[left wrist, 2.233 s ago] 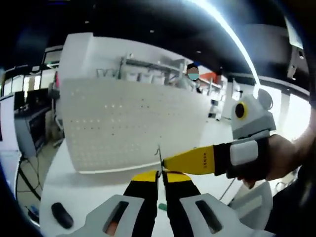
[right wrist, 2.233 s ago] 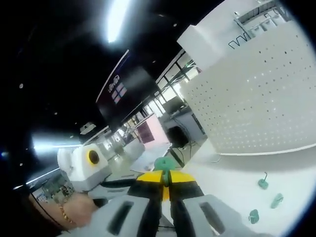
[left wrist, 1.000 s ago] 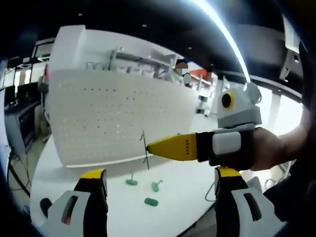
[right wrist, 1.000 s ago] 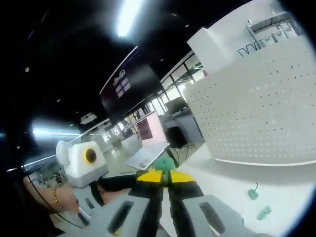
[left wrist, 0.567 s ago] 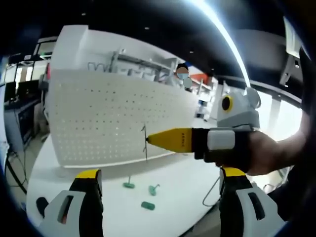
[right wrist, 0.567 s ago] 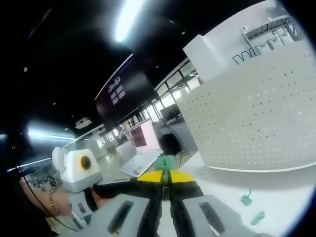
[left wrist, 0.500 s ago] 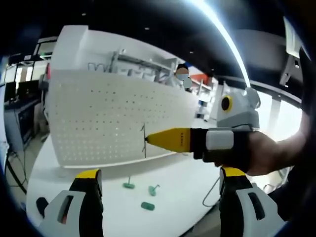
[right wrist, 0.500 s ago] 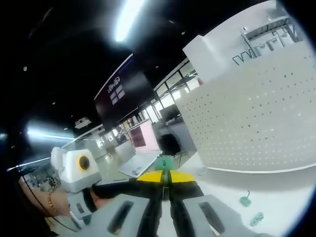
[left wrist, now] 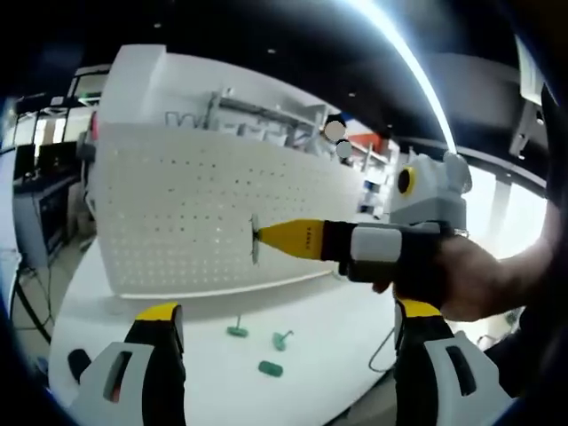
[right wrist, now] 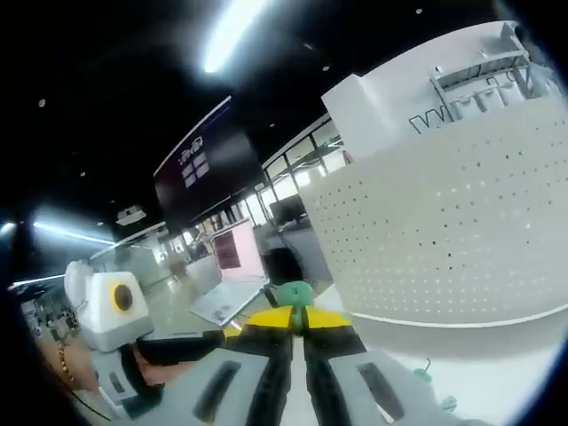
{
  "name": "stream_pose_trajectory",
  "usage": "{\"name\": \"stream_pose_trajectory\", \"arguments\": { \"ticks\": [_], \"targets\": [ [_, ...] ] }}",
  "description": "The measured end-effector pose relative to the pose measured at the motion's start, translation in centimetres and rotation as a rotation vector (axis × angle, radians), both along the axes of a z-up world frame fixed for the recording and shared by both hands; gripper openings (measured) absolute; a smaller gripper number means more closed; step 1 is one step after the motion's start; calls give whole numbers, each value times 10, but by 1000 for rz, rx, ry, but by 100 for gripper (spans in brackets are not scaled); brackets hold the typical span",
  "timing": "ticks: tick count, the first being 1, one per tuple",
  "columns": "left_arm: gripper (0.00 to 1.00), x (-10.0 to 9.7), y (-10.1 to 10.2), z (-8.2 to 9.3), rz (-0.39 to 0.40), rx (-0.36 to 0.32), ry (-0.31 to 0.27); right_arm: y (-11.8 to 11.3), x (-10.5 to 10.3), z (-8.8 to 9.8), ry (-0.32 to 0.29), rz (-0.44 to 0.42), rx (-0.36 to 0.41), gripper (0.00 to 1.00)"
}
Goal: Insert the hook assembly into the mounting plate slot until the hook locks in place.
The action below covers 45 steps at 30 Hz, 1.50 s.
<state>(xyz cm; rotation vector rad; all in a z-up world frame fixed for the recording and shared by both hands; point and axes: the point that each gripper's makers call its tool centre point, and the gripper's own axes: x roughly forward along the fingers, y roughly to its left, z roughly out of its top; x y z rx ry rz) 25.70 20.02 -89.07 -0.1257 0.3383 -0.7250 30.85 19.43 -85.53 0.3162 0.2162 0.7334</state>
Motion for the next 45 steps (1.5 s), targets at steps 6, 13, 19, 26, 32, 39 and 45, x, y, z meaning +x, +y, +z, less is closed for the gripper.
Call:
{"name": "stream_pose_trajectory", "arguments": {
  "ticks": [6, 13, 19, 26, 32, 39, 45],
  "targets": [
    [100, -1, 4, 1, 14, -16, 8, -12, 13, -1, -27, -60, -44, 0],
    [100, -4, 8, 0, 24, -37, 24, -31, 36, 2, -67, -155, -74, 0],
    [100, -5, 10, -11, 21, -30, 58, -40, 57, 6, -87, -211, -85, 0],
    [100, -6, 11, -12, 15, -23, 62, -58, 84, 12, -112, -301, -98, 0],
    [100, -5, 12, -13, 14, -12, 60, -70, 107, 21, -153, -343, -129, 0],
    [100, -5, 18, -16, 30, 3, 64, -95, 136, 38, -194, -418, -140, 0],
    [100, 0, 27, -18, 46, 33, 61, -127, 160, 48, -209, -533, -137, 0]
  ]
}}
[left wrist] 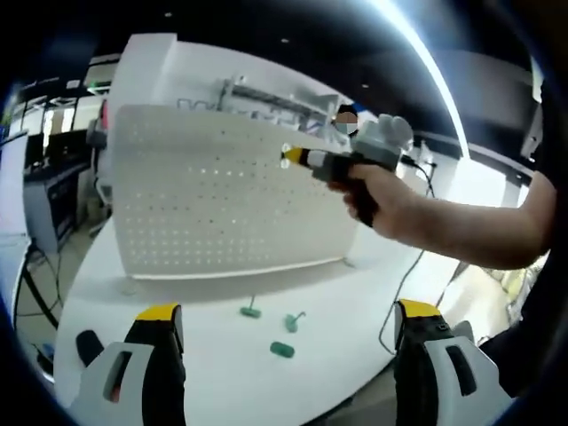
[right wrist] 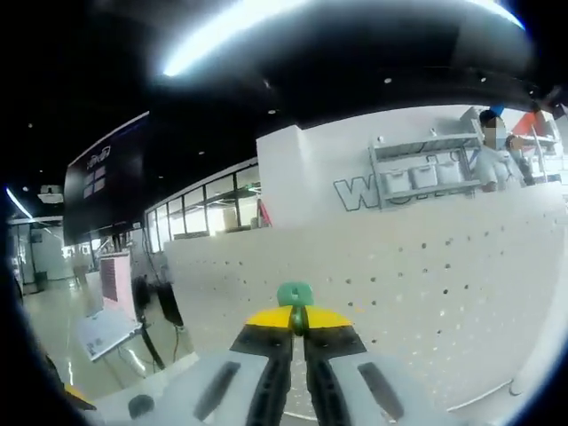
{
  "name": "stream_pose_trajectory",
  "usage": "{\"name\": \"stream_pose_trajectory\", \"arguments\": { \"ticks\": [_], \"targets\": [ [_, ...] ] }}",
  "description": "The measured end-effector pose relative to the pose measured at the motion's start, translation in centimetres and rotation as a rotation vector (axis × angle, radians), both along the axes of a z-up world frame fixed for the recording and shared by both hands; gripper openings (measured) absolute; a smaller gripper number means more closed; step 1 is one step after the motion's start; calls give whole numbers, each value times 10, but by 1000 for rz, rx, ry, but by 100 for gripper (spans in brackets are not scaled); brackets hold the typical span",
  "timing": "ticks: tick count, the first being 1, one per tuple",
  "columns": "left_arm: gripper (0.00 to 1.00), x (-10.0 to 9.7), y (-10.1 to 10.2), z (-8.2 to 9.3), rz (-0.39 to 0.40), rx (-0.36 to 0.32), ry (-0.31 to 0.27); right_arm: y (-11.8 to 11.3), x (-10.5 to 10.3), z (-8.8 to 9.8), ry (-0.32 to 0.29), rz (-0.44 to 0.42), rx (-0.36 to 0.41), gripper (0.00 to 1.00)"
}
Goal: Insert the hook assembly into the mounting plate slot until the hook locks in place.
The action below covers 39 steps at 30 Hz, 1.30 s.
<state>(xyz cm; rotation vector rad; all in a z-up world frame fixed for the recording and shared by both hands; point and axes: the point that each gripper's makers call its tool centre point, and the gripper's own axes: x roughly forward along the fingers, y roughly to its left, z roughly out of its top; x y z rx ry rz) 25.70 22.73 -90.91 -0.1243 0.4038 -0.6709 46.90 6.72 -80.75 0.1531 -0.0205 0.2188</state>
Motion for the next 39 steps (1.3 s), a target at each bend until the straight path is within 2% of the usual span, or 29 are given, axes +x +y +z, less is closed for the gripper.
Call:
{"name": "stream_pose_trajectory", "arguments": {
  "ticks": [11, 17, 20, 27, 34, 39],
  "targets": [
    [100, 10, 15, 1, 42, 19, -12, -27, 27, 1, -11, -90, 1, 0],
    [100, 10, 19, -1, 54, 18, -2, -37, 32, 2, -17, -134, 16, 0],
    [100, 9, 21, -6, 62, 20, 8, -44, 33, 8, -42, -164, 19, 0],
    [100, 7, 20, -10, 65, 13, 25, -48, 40, 6, -41, -177, 27, 0],
    [100, 8, 21, -8, 67, 14, 21, -54, 45, 3, -38, -197, 58, 0],
    [100, 8, 23, -7, 73, 15, 24, -53, 46, 0, -51, -204, 38, 0]
  ]
}}
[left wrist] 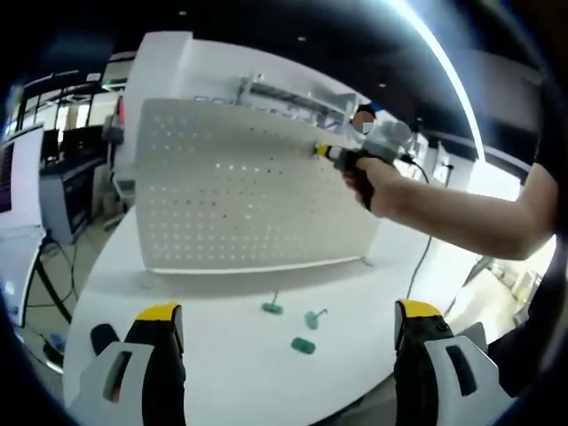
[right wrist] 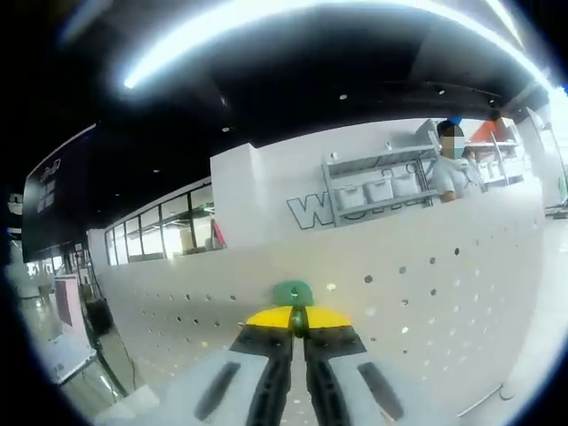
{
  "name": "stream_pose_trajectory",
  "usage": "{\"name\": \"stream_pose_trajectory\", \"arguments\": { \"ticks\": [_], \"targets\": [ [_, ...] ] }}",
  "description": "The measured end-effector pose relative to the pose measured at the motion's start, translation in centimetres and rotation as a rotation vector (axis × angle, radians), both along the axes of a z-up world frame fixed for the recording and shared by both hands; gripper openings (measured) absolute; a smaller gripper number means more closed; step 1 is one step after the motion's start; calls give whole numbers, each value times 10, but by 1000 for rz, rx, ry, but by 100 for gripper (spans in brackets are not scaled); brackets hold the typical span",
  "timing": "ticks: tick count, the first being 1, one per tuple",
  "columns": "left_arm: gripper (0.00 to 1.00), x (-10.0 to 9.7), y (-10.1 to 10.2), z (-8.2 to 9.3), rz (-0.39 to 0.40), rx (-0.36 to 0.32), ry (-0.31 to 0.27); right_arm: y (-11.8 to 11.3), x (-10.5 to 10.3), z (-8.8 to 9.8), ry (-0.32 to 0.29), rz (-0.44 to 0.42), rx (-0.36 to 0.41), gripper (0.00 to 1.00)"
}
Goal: Insert the hook assembly into the mounting plate slot until the hook locks in place.
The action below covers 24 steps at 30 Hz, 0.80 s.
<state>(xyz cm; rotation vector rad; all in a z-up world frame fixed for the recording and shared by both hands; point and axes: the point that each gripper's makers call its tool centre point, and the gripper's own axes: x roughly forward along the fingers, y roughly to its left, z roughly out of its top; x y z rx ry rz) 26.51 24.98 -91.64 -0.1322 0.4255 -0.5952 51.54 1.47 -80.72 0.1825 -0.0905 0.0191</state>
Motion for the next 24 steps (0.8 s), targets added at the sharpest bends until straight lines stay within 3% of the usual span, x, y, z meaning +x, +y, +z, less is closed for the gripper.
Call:
{"name": "stream_pose_trajectory", "arguments": {
  "ticks": [7, 17, 24],
  "targets": [
    [100, -1, 2, 0, 6, -1, 3, 0, 0, 2, -16, -17, 15, 0],
    [100, -2, -5, 0, -9, -6, 5, 3, -3, 1, 19, -39, -35, 1],
    [100, -3, 5, 1, 7, 3, -1, 9, -4, -1, 40, -14, -1, 9]
  ]
}}
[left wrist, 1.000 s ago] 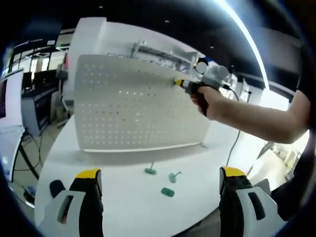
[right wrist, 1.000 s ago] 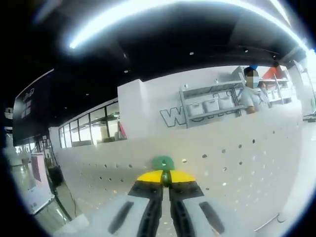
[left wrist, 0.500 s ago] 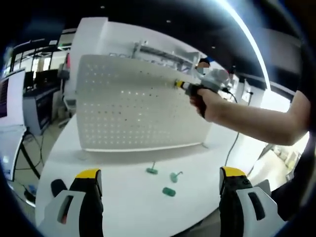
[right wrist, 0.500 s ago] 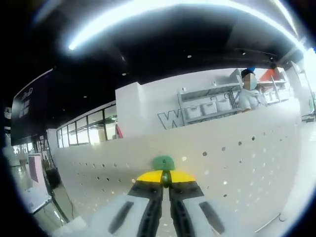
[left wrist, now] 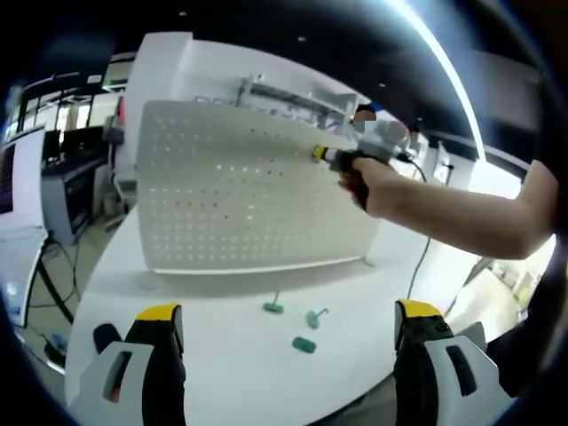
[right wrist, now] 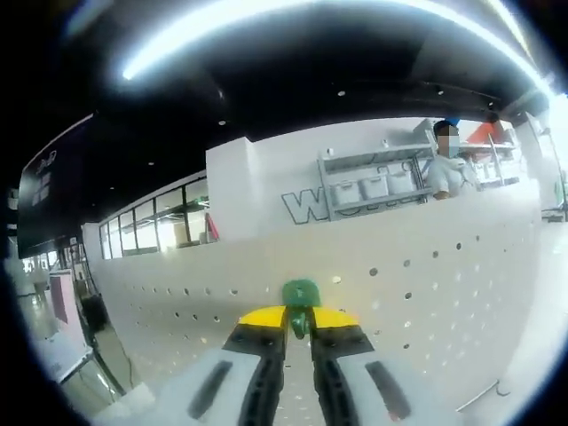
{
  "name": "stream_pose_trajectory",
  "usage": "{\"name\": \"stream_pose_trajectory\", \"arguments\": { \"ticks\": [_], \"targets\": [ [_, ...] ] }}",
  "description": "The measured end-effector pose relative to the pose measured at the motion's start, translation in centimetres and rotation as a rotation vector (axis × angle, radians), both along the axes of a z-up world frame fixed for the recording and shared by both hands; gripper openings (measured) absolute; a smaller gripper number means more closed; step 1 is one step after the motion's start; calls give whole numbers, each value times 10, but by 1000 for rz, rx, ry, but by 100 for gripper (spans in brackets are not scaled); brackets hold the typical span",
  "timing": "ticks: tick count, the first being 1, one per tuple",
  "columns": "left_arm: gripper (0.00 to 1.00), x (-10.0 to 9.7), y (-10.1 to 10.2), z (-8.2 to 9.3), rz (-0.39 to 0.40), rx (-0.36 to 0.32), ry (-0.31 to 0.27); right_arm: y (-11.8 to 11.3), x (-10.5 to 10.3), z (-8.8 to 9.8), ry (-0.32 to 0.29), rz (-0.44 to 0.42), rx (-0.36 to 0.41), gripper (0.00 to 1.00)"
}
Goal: Insert the hook assembly into the mounting plate slot until the hook locks in place.
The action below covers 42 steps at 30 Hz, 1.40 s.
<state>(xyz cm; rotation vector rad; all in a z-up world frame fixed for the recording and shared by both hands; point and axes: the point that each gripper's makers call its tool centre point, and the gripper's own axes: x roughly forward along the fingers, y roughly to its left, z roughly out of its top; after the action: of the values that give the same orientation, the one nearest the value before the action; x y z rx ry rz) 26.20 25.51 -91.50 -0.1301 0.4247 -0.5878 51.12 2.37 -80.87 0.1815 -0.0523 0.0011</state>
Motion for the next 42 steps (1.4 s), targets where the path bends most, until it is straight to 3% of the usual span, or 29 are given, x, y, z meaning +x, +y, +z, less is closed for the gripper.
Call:
{"name": "stream_pose_trajectory", "arguments": {
  "ticks": [2, 5, 13, 17, 28, 32, 42],
  "targets": [
    [100, 0, 1, 0, 4, 0, -1, 2, -1, 1, 1, 7, 4, 12],
    [100, -1, 0, -1, 5, -2, 0, 3, -5, 5, -1, 10, 67, 16],
    [100, -3, -2, 1, -9, 10, 0, 7, -16, 20, -27, 52, 62, 18],
    [100, -5, 0, -1, 0, 6, 8, 6, -28, 16, -19, 80, 38, 19],
    [100, -10, -2, -11, -5, 14, 32, -20, -71, -29, 80, 91, 11, 21],
    [100, -14, -4, -18, -15, 30, 46, -22, -92, -54, 140, 108, -5, 21],
    [100, -23, -4, -27, -37, 31, 74, -4, -142, -105, 269, 228, -77, 22]
  ]
}}
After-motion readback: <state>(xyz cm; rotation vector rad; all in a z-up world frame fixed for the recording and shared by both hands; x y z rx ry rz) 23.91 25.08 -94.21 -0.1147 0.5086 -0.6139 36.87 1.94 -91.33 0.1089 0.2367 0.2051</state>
